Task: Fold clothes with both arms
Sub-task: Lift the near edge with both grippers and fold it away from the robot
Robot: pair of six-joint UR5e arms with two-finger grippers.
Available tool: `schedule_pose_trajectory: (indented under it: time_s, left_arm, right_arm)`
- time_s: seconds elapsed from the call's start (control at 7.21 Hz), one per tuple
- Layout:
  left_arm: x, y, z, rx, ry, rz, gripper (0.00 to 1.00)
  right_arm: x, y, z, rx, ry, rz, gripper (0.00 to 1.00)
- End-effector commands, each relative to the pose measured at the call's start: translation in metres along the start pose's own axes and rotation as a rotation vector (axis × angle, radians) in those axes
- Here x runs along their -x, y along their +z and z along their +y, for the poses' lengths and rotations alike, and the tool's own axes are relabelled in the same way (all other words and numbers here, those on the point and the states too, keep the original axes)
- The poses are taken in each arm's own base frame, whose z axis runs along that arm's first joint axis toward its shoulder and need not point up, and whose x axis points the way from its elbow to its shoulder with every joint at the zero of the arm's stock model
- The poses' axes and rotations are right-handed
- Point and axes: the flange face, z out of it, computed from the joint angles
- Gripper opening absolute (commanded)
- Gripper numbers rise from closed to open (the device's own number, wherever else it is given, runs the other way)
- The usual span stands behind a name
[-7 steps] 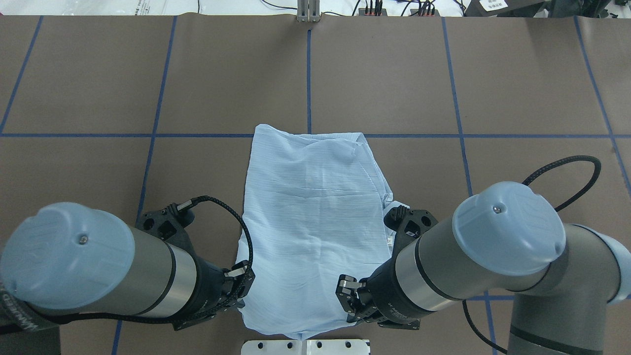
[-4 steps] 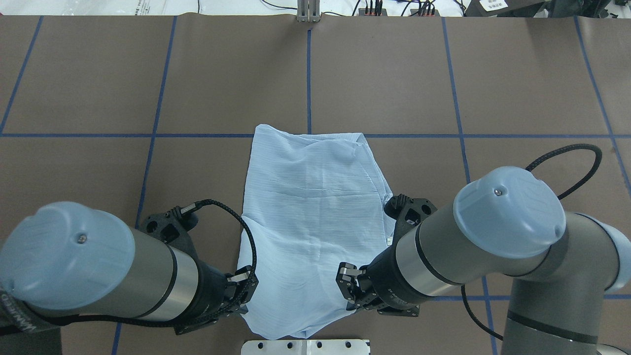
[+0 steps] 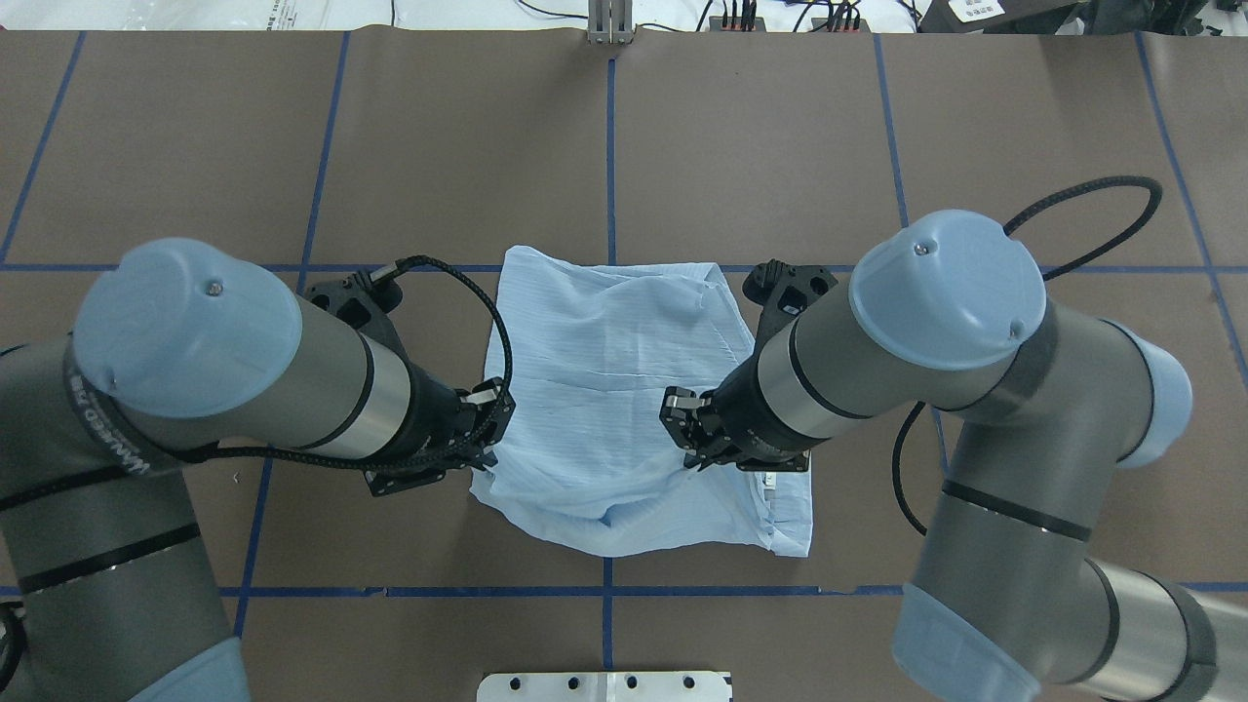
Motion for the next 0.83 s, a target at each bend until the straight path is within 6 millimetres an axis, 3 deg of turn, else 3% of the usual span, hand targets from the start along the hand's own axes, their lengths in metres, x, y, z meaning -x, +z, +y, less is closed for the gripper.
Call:
schedule_pose_trajectory:
  time_s: [0.0,0.28,0.42,0.69]
  left_arm:
    - [-0.023,0.028,-0.081,-0.059,-0.01,0.011,0.0]
    - [-0.044,0.057,-0.129,-0.099,-0.022,0.023,0.0]
    - [-0.051,0.061,-0.137,-0.107,-0.02,0.023,0.0]
    - [-0.065,0.066,-0.156,-0.127,-0.013,0.018,0.0]
  right_arm:
    - [0.021,0.013,-0.067,-0.099,-0.082,0.046,0.0]
    - [0.052,0.03,-0.111,-0.127,-0.081,0.085,0.0]
    - [0.063,0.041,-0.135,-0.143,-0.094,0.087,0.0]
    - [0.063,0.048,-0.175,-0.171,-0.098,0.095,0.0]
